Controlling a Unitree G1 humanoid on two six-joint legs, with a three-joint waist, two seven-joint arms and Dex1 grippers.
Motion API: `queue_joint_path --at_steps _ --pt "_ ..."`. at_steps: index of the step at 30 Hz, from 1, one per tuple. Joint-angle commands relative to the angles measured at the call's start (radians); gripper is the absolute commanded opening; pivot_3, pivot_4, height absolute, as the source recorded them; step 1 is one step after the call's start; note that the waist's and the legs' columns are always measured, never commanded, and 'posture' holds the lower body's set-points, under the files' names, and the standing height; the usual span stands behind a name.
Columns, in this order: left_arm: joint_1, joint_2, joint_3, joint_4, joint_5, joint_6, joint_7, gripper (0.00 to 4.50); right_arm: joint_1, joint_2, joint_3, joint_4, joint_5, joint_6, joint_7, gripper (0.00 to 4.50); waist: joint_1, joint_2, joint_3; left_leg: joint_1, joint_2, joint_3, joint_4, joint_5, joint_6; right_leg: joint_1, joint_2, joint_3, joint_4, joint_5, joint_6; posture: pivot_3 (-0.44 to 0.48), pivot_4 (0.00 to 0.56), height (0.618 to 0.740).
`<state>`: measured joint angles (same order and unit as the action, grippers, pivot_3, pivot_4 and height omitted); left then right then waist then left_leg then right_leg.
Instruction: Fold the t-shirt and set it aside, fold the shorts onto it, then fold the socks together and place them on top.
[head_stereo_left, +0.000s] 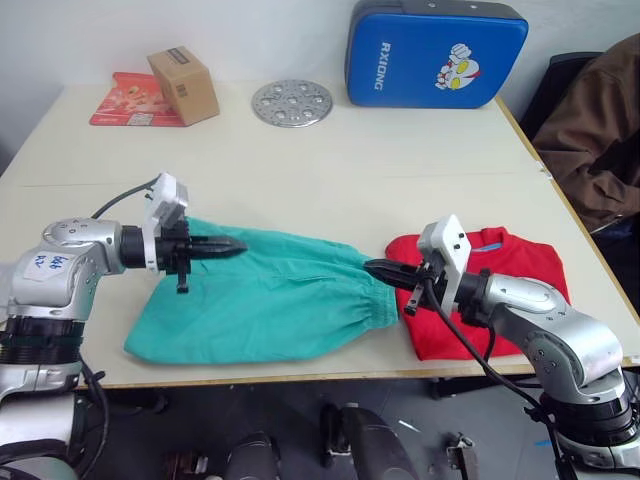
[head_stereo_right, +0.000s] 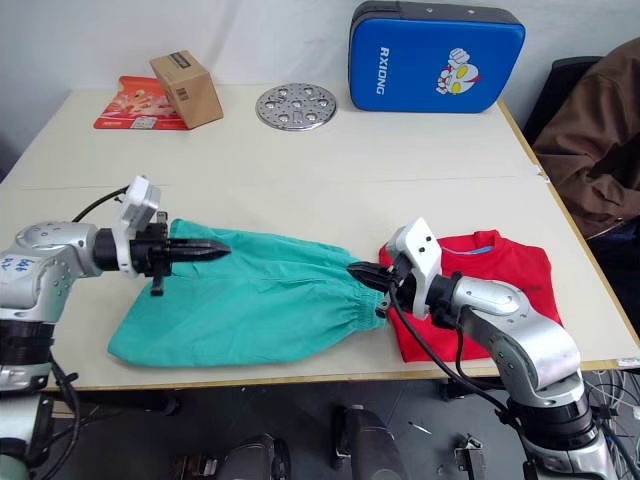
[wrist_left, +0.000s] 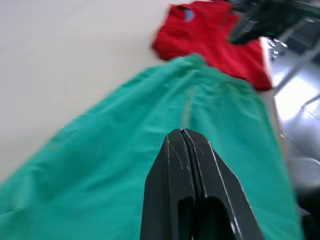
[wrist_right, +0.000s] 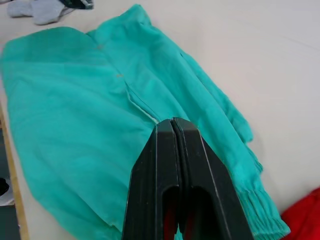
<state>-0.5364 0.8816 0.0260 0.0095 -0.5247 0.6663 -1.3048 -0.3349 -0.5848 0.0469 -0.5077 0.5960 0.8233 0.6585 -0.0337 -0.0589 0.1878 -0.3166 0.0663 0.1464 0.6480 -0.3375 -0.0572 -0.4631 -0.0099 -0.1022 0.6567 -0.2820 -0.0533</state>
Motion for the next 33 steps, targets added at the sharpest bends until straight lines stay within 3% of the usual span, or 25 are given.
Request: queue_joint_path --at_steps 1,6,11,15,18,20,25,29,33 --pt "-0.002 -0.049 -0.111 -0.005 0.083 -0.089 -0.002 0.0 0.044 -0.024 0.071 -0.029 -0.072 0.018 -0.045 0.01 0.009 0.0 0.0 0.0 0.0 0.0 0.0 0.0 0.0 0.0 0.0 0.0 0.0 -0.001 0.002 0.0 0.15 0.74" --pt "-0.097 -0.177 -0.248 0.263 0.287 -0.318 0.065 0.0 0.22 -0.071 -0.025 -0.171 -0.027 0.104 -0.088 0.01 0.035 0.0 0.0 -0.003 -0.002 -0.003 0.002 0.0 0.003 0.0 -0.001 -0.001 -0.002 -0.001 0.004 0.0 0.15 0.74" --pt "-0.172 -0.272 -0.29 0.498 0.382 -0.479 0.076 0.0 0.428 -0.114 -0.1 -0.283 -0.047 0.103 -0.13 0.01 0.03 -0.001 -0.001 -0.005 -0.002 -0.003 0.001 -0.003 0.008 0.001 -0.001 -0.002 -0.008 0.001 0.009 0.0 0.15 0.74" --pt "-0.203 -0.312 -0.284 0.564 0.389 -0.522 0.051 0.0 0.546 -0.014 -0.286 -0.373 0.149 0.214 -0.209 0.01 0.031 -0.001 -0.002 -0.006 -0.002 -0.002 0.001 -0.006 0.016 0.003 0.0 -0.002 -0.012 0.004 0.015 0.0 0.15 0.74" --pt "-0.216 -0.339 -0.279 0.582 0.391 -0.537 0.044 0.0 0.648 0.059 -0.426 -0.401 0.422 0.3 -0.314 0.59 0.033 -0.001 -0.002 -0.006 -0.002 -0.002 0.001 -0.007 0.018 0.004 -0.001 -0.001 -0.013 0.004 0.016 0.0 0.15 0.74" --pt "-0.213 -0.352 -0.278 0.583 0.396 -0.54 0.046 0.0 0.692 0.097 -0.444 -0.374 0.618 0.298 -0.436 1.19 0.035 -0.001 -0.003 -0.006 -0.002 -0.002 0.001 -0.007 0.018 0.004 -0.001 -0.001 -0.013 0.004 0.016 0.0 0.15 0.74" --pt "-0.184 -0.364 -0.267 0.554 0.399 -0.536 0.058 0.0 0.66 0.119 -0.368 -0.206 1.001 0.172 -0.782 3.04 0.03 -0.002 -0.004 -0.004 -0.002 -0.001 0.002 -0.007 0.019 0.006 -0.002 0.0 -0.013 0.004 0.016 0.0 0.15 0.74" --pt "-0.161 -0.362 -0.257 0.52 0.396 -0.518 0.072 0.0 0.577 0.114 -0.281 -0.096 1.179 0.078 -0.949 4.48 0.03 -0.001 -0.004 -0.002 -0.002 -0.002 0.0 -0.008 0.019 0.009 -0.001 0.0 -0.014 0.004 0.016 0.0 0.15 0.74" --pt "-0.143 -0.356 -0.249 0.486 0.396 -0.503 0.08 0.0 0.499 0.114 -0.194 -0.019 1.25 0.026 -1.049 4.48 0.03 -0.001 -0.004 -0.003 -0.002 -0.002 -0.001 -0.007 0.019 0.008 0.0 -0.001 -0.015 0.004 0.017 0.0 0.15 0.74"
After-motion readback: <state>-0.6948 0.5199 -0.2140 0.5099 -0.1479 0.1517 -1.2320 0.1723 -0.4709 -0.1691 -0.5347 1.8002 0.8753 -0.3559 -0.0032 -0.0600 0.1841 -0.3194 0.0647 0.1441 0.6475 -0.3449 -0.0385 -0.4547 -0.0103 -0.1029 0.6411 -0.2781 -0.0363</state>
